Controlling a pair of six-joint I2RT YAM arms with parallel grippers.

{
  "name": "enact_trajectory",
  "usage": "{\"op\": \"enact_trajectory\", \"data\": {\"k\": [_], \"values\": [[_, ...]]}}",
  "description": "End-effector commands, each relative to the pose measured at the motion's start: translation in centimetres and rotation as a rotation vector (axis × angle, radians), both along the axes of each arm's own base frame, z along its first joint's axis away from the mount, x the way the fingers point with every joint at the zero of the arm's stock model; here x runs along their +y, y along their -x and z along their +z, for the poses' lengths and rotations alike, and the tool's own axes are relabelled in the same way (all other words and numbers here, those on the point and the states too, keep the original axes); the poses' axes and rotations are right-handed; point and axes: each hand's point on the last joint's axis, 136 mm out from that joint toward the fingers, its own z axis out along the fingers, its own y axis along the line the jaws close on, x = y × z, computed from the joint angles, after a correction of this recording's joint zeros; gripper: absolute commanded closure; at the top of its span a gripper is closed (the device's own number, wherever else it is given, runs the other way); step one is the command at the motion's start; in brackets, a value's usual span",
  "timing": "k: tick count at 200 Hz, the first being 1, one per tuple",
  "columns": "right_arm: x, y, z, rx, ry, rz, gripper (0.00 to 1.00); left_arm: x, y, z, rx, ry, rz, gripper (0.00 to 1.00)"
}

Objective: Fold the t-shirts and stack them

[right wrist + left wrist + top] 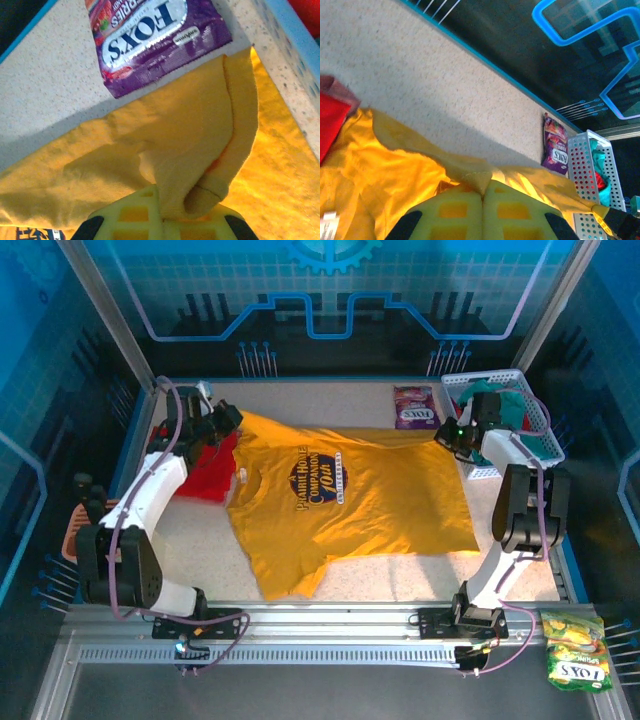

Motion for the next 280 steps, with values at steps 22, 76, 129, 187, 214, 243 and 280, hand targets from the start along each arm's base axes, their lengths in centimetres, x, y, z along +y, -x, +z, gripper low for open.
{"op": "enact_trajectory", "data": {"k": [22, 76, 129, 187, 214, 243, 280], "values": [[-1.6, 3.1, -1.8, 0.112, 0.048, -0.032, 1.00, -0.6, 3.8, -2.5, 0.154, 0.104, 0.009, 1.00], [-2.6, 4.3, -2.7, 0.151, 0.053, -0.071, 1.00, -1.1, 6.5, -3.9, 0.226, 0.143, 0.009, 1.00], [-2.7, 4.9, -3.8, 0.183, 0.054, -0.076, 1.00, -1.1, 8.6, -6.8, 0.302, 0.128, 0.021, 1.00], [-2.9, 4.9, -4.6, 0.214, 0.065, -0.084, 1.00, -0.7, 10.3, -10.8, 0.401, 0.088, 0.032, 1.00], [-3.1, 5.2, -5.1, 0.233, 0.075, -0.090, 1.00, -0.2, 10.8, -12.4, 0.448, 0.046, 0.035, 1.00], [-2.9, 5.5, -5.6, 0.252, 0.085, -0.084, 0.95, 0.5, 11.1, -14.2, 0.483, -0.004, 0.052, 1.00], [-2.7, 6.0, -5.7, 0.264, 0.109, -0.079, 0.71, 1.2, 10.8, -16.1, 0.553, -0.064, 0.051, 0.88]]}}
